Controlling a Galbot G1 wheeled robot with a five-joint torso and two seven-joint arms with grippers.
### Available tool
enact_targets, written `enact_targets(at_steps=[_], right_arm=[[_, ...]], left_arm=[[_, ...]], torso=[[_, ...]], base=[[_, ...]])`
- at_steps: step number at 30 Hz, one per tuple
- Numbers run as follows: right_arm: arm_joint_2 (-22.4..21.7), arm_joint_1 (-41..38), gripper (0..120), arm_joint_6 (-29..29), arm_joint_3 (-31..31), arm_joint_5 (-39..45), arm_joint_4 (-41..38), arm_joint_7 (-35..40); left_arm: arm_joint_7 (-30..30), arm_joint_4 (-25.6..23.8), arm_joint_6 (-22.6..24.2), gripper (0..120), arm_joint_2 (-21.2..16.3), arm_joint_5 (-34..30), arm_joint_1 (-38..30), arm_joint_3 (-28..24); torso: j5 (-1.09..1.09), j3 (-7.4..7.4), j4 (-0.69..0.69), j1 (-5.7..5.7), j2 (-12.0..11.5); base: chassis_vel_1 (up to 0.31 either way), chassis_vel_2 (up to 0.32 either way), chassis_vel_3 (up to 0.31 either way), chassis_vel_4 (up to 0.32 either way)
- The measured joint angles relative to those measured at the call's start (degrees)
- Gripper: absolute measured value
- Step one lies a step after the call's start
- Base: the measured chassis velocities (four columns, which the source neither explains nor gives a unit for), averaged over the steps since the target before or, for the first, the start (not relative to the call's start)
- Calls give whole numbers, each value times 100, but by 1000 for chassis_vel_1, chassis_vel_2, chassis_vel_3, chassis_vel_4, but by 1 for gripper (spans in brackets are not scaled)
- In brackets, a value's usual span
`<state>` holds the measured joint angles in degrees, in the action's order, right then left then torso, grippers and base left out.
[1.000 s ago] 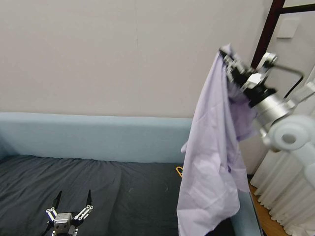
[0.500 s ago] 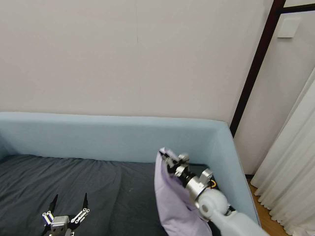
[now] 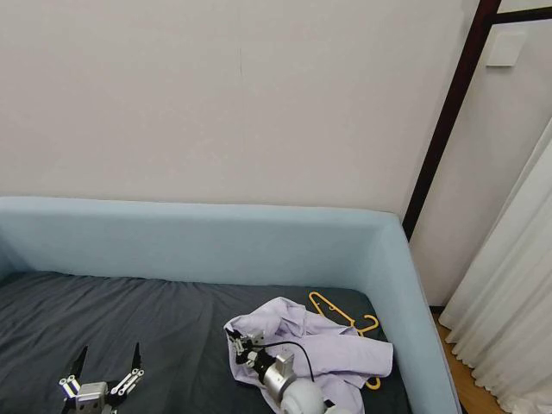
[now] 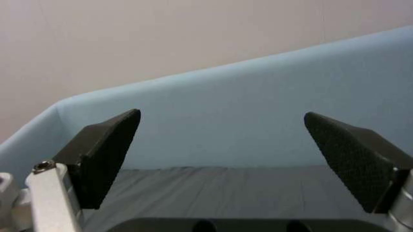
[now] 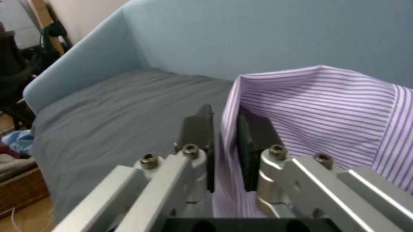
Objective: Pick up the clothes from the sofa and hang them on the clothes hanger.
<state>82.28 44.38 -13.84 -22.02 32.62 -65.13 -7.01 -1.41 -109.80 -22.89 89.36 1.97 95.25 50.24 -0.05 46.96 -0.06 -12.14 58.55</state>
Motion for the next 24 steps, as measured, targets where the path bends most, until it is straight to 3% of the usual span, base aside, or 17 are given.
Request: enact_targets(at_steps=[6, 13, 14, 18, 24], right_arm=[[-338, 55, 35, -25, -77, 1, -327, -637], [-964, -31, 64, -273, 232, -16, -469, -2942], [-964, -31, 64, -273, 232, -16, -469, -2942], [-1153, -98, 82, -293, 558, -32, -442, -4041], [-1179, -92, 98, -273, 630, -722, -440, -3637]], left_arm=[[2, 84, -6, 100, -34, -11, -68, -18], [-3, 98, 3, 100, 29, 30, -129, -112], [-3, 98, 3, 100, 29, 30, -129, -112], [-11, 87, 12, 100, 71, 66, -141, -126], [-16, 48, 14, 100, 106, 107, -120, -139]], torso=[[1, 0, -1, 0, 0], [2, 0, -1, 0, 0], [2, 0, -1, 0, 0], [2, 0, 0, 0, 0], [2, 0, 1, 0, 0]], base=[[0, 0, 0, 0], [0, 0, 0, 0], [0, 0, 0, 0], [0, 0, 0, 0], [0, 0, 0, 0]])
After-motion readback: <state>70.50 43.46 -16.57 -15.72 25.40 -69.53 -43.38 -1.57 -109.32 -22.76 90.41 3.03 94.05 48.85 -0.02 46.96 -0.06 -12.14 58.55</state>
